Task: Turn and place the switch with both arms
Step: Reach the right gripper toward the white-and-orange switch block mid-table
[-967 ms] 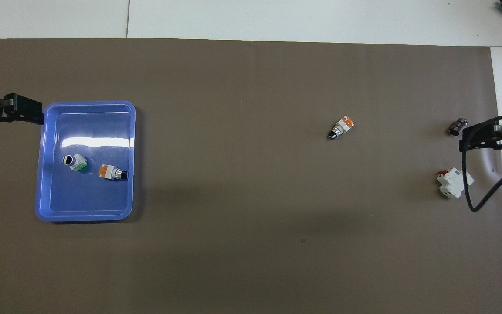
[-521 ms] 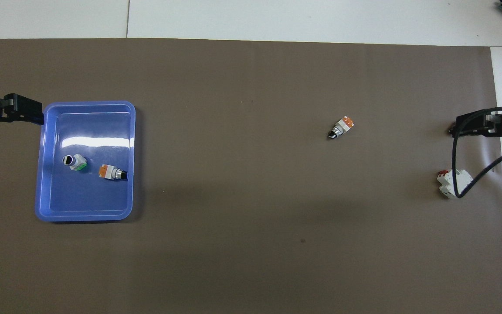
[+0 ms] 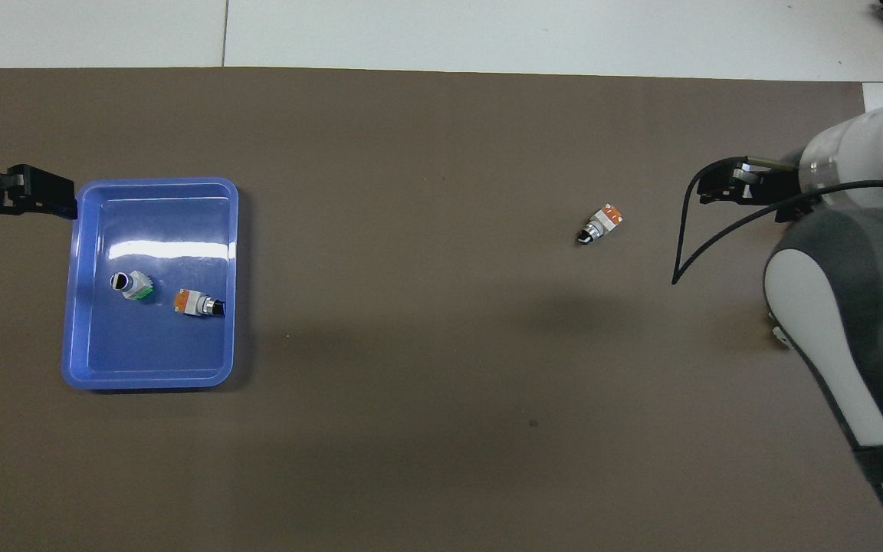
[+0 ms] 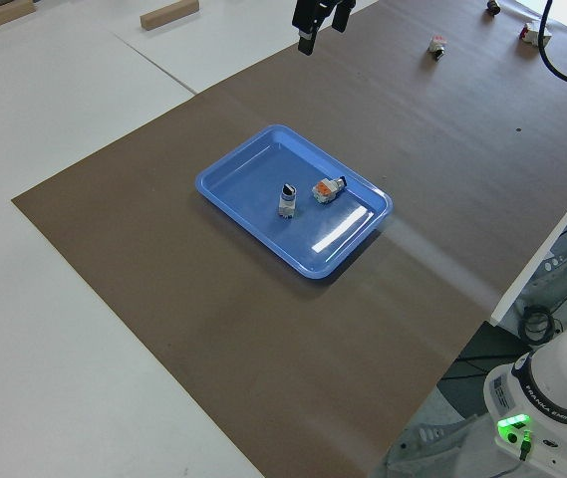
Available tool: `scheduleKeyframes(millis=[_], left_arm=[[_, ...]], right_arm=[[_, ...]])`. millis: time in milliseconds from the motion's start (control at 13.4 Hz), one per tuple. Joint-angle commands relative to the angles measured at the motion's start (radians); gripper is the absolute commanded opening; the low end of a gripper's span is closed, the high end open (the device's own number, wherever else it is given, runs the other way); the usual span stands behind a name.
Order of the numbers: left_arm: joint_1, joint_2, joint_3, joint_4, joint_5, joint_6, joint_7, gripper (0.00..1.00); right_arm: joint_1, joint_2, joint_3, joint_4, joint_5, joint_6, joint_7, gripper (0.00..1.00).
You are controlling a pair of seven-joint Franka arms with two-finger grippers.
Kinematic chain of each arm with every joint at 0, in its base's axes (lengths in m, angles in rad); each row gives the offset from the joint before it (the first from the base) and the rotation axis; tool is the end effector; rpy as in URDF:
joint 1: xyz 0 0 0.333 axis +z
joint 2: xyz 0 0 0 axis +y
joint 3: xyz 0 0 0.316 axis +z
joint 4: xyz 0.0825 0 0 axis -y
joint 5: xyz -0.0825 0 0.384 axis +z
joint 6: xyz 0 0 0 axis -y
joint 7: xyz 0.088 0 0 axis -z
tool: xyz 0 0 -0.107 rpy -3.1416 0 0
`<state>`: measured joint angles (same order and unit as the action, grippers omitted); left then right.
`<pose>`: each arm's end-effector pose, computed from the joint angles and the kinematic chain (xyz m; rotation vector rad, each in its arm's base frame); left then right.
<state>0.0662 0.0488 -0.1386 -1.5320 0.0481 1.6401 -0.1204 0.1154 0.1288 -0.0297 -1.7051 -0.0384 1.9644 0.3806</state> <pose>0.5757 -0.0349 0.6220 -3.1038 -0.0721 -0.0986 0.6137 0.0511 0.5210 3.0944 -0.4392 0.2133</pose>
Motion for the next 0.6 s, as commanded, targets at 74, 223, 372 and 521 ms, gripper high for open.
scheduleKeyframes(millis=[74,223,372,521], left_arm=[[0.004,-0.027,-0.003,-0.030,0.012,0.001,0.002,1.00],[0.004,-0.026,-0.003,-0.030,0.012,0.001,0.002,1.00],[0.004,-0.027,-0.003,-0.030,0.012,0.001,0.002,1.00],[0.004,-0.027,-0.003,-0.030,0.012,0.001,0.002,1.00]], right_arm=[[0.035,0.125,0.002,0.009,-0.023,0.135,0.145,1.00],[0.038,0.188,0.002,0.005,-0.012,0.206,0.225,1.00],[0.050,0.239,0.005,-0.001,-0.006,0.254,0.315,1.00],[0.064,0.277,0.005,-0.010,-0.005,0.274,0.426,1.00]])
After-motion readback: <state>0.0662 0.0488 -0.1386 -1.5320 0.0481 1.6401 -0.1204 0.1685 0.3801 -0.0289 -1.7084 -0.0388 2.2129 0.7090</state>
